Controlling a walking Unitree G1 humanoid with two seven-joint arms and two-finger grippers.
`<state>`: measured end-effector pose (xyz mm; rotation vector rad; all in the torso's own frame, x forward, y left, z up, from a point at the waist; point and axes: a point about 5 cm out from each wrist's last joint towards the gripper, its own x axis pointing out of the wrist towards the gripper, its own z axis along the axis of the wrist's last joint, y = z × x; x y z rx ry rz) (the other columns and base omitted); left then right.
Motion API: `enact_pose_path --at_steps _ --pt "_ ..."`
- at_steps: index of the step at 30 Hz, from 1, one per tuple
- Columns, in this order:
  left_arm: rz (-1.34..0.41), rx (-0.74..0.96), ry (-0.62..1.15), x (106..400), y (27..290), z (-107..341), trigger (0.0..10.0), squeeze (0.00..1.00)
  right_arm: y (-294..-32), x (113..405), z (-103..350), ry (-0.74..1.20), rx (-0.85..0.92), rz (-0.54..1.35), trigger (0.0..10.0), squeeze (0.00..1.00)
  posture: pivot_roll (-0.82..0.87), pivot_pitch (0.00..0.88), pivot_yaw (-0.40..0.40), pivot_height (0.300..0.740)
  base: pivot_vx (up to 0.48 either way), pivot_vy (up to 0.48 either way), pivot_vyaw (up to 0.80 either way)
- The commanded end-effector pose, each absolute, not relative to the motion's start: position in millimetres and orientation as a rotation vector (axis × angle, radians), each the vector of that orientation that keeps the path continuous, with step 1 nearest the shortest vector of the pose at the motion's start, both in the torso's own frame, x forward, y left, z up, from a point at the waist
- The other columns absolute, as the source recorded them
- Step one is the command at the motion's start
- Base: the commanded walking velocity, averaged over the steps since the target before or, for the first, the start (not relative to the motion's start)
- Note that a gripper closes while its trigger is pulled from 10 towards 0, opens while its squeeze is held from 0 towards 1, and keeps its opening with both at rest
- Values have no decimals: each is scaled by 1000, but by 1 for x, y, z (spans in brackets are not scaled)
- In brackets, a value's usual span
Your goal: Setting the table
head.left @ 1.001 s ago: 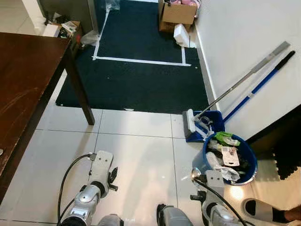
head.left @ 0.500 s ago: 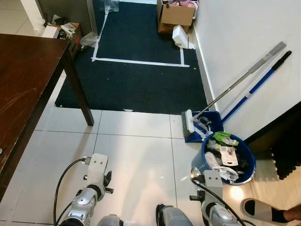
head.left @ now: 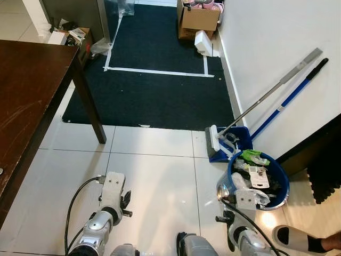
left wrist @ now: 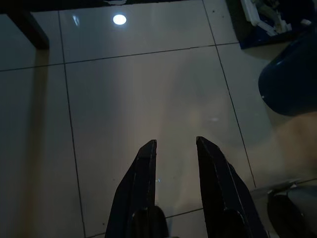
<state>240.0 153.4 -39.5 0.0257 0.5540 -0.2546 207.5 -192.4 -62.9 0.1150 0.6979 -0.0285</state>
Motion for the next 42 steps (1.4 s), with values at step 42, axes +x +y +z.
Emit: enact_pose_path --at_steps 42 --pt "-163 80 593 232 169 -46 10000 0 -189 221 -53 621 -120 26 10000 0 39 61 -34 740 0 0 0"
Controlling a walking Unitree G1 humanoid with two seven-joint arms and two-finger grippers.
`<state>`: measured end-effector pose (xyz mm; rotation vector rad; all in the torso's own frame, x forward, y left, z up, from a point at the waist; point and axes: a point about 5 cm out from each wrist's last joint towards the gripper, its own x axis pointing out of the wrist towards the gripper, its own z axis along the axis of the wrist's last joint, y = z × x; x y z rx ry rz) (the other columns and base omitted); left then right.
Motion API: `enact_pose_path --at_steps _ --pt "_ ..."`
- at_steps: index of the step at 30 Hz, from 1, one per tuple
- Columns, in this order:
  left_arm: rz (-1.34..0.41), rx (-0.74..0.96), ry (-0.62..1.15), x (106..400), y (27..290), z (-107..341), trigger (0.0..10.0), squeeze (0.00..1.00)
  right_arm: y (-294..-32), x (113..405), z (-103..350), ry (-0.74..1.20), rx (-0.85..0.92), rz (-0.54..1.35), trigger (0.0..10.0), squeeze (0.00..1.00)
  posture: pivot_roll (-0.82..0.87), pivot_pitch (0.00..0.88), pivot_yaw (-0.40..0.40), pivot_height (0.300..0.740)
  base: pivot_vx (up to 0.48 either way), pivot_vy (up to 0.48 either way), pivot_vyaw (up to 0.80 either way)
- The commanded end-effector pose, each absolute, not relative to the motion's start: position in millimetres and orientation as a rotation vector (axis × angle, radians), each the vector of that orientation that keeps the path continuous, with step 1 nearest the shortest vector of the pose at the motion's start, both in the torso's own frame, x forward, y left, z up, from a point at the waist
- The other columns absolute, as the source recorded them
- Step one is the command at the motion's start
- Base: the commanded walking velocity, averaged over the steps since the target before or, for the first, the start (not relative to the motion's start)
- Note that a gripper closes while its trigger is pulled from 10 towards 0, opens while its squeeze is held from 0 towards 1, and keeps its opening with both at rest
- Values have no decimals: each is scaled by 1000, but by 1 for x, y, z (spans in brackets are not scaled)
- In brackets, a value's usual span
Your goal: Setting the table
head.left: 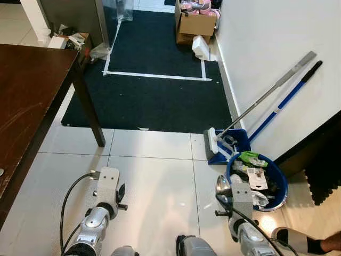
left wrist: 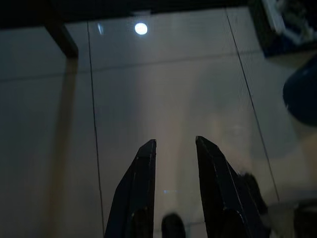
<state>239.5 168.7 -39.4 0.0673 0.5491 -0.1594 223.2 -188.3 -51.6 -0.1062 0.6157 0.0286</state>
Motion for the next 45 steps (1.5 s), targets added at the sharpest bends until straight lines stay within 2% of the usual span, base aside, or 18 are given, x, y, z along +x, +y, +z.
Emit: enact_pose_path --at_steps 1,8,19,33,40,45 --pt "-156 62 575 233 169 -45 10000 0 -181 223 -51 603 -110 81 10000 0 40 63 -37 740 0 0 0" --pt "-172 10 547 235 162 -42 10000 0 -173 229 -48 578 34 98 10000 0 46 69 -35 740 0 0 0" --pt "-159 36 545 232 162 -44 10000 0 -179 224 -53 621 0 64 10000 0 47 65 -35 740 0 0 0" --pt "-156 82 649 226 166 -53 10000 0 -182 213 -60 674 -25 62 10000 0 50 65 -31 740 0 0 780" --pt "-119 22 675 225 167 -55 10000 0 -183 214 -60 672 -25 63 10000 0 48 67 -30 740 0 0 800" --pt "-127 52 697 223 168 -56 10000 0 -184 215 -59 671 -29 64 10000 0 47 69 -35 740 0 0 800"
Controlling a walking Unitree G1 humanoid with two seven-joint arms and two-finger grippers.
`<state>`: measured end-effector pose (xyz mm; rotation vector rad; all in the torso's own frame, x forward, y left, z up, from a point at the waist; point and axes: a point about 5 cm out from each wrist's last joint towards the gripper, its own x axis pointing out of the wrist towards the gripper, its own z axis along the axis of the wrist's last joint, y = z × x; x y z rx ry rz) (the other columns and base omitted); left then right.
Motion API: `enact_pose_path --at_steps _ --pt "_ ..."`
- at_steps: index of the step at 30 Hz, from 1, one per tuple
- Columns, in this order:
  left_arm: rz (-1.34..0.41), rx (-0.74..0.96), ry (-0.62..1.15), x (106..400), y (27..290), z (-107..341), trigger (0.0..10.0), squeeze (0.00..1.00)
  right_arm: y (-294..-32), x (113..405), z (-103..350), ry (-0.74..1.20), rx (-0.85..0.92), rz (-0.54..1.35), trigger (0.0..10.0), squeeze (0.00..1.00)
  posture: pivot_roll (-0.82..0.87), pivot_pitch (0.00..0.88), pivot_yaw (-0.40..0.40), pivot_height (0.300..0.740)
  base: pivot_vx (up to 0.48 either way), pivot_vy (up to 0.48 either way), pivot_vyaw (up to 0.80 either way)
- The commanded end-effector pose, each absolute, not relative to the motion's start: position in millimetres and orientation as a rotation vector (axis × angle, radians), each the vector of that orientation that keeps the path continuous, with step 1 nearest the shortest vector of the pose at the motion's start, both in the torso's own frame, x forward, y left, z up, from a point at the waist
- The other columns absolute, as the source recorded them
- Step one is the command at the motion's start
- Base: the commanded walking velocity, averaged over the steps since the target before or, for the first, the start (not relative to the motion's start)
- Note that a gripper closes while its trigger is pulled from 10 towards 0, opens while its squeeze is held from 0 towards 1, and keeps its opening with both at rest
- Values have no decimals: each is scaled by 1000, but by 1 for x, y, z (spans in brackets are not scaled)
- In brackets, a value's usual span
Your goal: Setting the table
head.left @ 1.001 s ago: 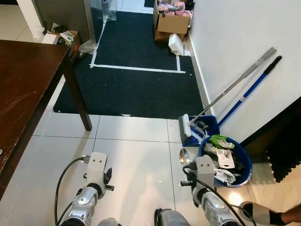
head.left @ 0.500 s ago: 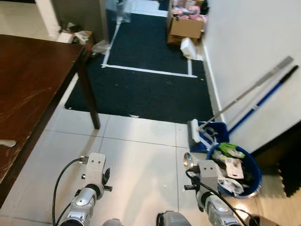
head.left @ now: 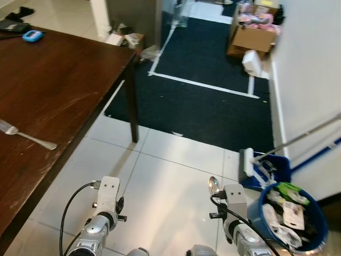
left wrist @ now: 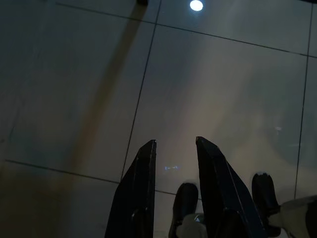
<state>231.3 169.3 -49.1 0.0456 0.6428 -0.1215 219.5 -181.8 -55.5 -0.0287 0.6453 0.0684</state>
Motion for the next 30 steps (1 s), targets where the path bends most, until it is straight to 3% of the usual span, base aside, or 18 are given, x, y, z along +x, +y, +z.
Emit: enact_pose_path --at_steps 1,19,30 --pt "-127 52 697 223 168 -56 10000 0 -184 215 -59 671 -29 64 10000 0 47 69 -35 740 0 0 800" --pt "-133 13 751 218 168 -61 10000 0 -181 216 -59 676 -29 74 10000 0 56 87 -35 740 0 0 800" --pt "-136 15 734 222 169 -58 10000 0 -184 218 -57 654 22 36 10000 0 53 86 -31 740 0 0 135"
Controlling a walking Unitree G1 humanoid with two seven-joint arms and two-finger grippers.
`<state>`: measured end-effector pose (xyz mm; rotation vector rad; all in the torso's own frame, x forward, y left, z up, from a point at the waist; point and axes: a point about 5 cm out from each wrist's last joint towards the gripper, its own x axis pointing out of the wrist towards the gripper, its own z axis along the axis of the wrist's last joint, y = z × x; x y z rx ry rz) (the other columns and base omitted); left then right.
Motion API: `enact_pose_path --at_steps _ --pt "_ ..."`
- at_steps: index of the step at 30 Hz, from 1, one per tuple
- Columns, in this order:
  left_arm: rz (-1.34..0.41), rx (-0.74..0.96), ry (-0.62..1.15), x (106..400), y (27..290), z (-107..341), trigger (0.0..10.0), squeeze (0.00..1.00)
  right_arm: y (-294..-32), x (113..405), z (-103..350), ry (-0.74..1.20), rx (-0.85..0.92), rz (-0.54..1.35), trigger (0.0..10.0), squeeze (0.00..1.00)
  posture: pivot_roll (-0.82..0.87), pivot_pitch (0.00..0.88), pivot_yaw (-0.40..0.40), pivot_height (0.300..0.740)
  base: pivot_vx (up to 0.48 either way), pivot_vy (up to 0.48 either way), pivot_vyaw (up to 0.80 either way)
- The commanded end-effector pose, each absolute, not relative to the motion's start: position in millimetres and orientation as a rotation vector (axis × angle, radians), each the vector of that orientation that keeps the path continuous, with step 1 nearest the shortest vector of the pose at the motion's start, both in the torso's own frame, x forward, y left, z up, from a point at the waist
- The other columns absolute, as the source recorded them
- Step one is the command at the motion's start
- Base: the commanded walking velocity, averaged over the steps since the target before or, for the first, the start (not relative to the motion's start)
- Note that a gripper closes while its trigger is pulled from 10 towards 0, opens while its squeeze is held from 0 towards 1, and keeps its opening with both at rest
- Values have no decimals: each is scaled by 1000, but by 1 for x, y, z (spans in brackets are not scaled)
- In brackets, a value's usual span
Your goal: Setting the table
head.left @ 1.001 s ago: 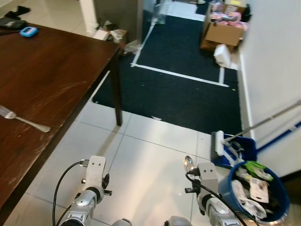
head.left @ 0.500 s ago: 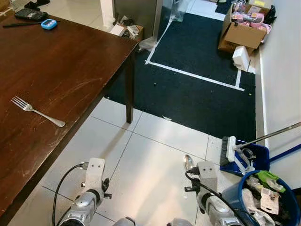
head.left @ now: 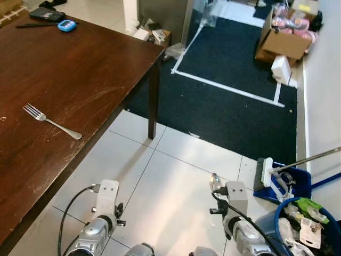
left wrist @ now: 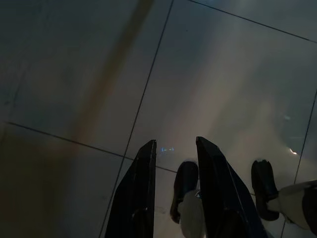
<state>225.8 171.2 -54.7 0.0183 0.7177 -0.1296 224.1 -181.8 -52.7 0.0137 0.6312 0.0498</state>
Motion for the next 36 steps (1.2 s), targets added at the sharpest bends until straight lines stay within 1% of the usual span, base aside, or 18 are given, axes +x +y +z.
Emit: enact_pose_path --at_steps 1,2,9,20,28,31,36 --pt "-136 15 734 222 169 -58 10000 0 -184 218 -57 654 22 36 10000 0 53 86 -31 740 0 0 0" --pt "-136 15 734 222 169 -58 10000 0 -184 218 -57 654 22 36 10000 0 53 86 -31 740 0 0 0" --pt "-141 15 727 224 169 -56 10000 0 -187 218 -56 646 41 15 10000 0 47 80 -25 740 0 0 -800" --pt "-145 25 732 223 167 -57 10000 0 -189 215 -58 663 35 4 10000 0 43 76 -26 740 0 0 0" --pt "-117 20 696 228 169 -53 10000 0 -188 216 -58 655 45 7 10000 0 46 61 -27 740 0 0 0" --pt "-99 11 687 229 171 -52 10000 0 -187 218 -56 642 49 3 10000 0 45 57 -28 740 0 0 -800" --pt "-89 -1 666 231 172 -51 10000 0 -188 220 -55 640 49 -6 10000 0 40 57 -25 740 0 0 0"
